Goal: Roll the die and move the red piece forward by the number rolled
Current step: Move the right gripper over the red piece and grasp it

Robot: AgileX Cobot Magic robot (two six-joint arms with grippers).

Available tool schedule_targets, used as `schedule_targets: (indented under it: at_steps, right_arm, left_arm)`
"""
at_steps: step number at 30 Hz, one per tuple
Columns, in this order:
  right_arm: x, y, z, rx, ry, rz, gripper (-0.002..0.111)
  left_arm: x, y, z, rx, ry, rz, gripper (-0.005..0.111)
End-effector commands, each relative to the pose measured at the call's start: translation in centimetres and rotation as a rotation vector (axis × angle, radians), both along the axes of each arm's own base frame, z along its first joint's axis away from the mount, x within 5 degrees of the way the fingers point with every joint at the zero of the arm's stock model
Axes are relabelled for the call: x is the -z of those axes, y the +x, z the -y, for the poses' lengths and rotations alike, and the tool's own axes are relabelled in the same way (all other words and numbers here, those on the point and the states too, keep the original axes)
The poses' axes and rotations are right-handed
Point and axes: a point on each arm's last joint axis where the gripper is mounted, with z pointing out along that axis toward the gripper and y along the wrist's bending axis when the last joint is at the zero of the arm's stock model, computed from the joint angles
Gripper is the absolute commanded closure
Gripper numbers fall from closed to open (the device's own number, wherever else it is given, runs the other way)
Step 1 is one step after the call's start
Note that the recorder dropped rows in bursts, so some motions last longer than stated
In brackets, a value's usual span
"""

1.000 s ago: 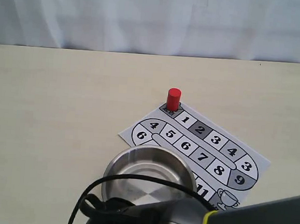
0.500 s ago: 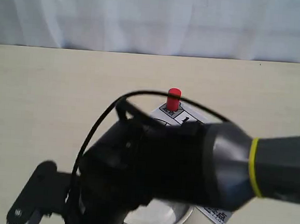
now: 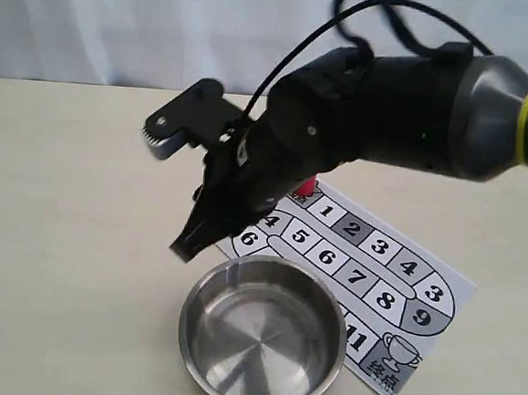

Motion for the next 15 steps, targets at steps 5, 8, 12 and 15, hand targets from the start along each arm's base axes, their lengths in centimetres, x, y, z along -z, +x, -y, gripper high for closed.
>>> schedule_targets:
  at_steps: [5,8,12,15]
  right_arm:
    - [-1.2,6.5,6.7,0.335,0.155,0.084,0.048]
    - [-1.0,8.4,9.3,0.478,0.211,0.083,0.047]
    - [0.5,10.4,11.6,0.569,0.206,0.031,0.047]
    - [1.6,11.8,12.3,0.598,0.189,0.012,0.047]
  left_arm:
    - [-0.3,0.0,0.0,0.001,-0.004,0.016,0.107]
    - [-0.3,0.0,0.0,0.001,-0.004,0.016,0.107]
    - [-0.3,0.0,0.0,0.001,-0.004,0.016,0.107]
    - [-0.3,0.0,0.0,0.001,-0.004,0.016,0.107]
